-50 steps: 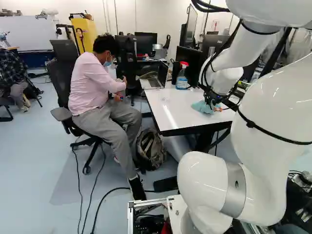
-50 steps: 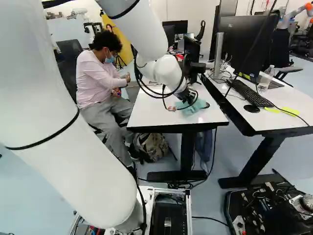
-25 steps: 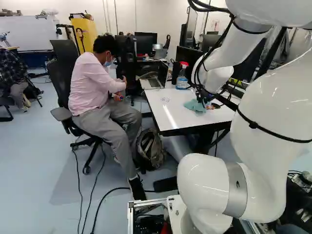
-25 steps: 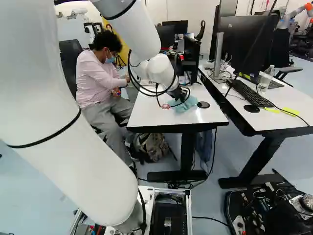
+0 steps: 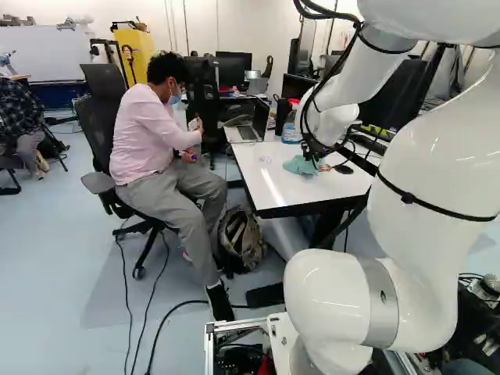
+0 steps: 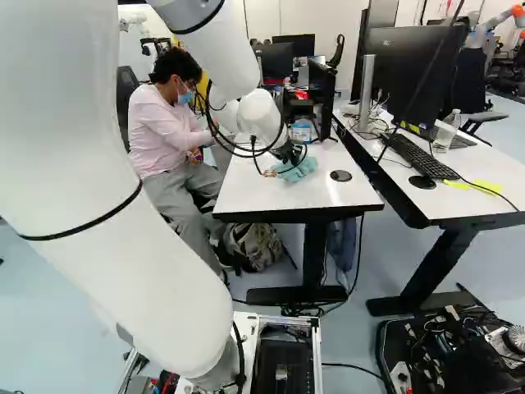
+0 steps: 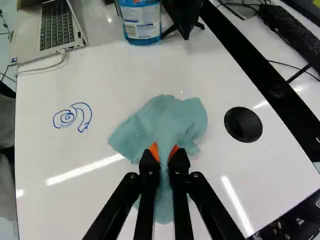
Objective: Clean the table with the green towel
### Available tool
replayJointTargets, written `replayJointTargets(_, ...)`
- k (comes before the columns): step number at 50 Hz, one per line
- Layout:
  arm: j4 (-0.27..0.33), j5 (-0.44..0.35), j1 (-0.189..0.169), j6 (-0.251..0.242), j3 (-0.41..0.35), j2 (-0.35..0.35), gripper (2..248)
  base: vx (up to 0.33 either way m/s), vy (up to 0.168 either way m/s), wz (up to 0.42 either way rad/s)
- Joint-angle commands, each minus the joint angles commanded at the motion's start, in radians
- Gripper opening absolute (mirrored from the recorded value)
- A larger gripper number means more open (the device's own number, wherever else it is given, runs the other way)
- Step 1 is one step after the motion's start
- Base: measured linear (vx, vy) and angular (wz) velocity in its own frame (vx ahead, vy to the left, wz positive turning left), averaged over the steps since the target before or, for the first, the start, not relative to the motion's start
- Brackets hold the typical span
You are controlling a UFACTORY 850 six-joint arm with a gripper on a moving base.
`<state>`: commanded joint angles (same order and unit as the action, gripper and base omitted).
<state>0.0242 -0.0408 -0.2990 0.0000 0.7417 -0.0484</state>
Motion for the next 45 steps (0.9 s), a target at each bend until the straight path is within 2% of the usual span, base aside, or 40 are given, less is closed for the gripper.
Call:
replayJointTargets(23, 0.0, -0.009, 0.069, 0.0, 0.081, -0.075, 37, 0.0, 0.0, 0.0)
replayJointTargets(45, 0.0, -0.038, 0.087, 0.0, 0.193, -0.175, 37, 0.0, 0.0, 0.0)
